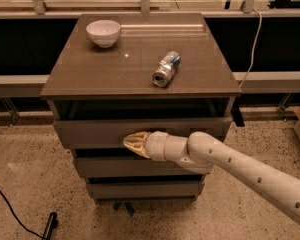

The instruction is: Close top drawer

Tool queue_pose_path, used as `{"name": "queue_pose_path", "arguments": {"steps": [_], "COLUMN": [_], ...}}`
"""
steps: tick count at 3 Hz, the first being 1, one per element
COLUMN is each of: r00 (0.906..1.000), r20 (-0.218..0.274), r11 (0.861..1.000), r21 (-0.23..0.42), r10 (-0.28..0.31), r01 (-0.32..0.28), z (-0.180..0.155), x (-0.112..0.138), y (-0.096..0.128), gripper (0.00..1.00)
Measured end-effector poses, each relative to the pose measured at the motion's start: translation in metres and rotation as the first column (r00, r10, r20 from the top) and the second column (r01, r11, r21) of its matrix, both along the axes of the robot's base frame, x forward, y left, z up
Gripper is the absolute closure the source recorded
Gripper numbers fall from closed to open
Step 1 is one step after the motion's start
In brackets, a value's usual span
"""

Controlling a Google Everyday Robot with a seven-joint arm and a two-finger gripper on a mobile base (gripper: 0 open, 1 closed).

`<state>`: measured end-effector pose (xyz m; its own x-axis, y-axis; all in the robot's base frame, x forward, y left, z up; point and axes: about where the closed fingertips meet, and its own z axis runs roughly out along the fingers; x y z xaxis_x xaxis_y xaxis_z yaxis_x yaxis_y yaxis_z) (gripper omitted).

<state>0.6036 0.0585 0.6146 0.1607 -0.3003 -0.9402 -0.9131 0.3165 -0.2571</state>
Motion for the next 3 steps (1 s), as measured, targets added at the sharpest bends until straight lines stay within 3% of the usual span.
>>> {"name": "queue_pose_path", "arguments": {"steps": [3], "r00": [0.9995], "r20": [0.025], "r11": [1.0], "r21": [-0.008], "r10": [-0.018], "r01": [0.019], "z": [0.0002], "x": [0.0044], "y": [-0.0033], "gripper": [1.0]}}
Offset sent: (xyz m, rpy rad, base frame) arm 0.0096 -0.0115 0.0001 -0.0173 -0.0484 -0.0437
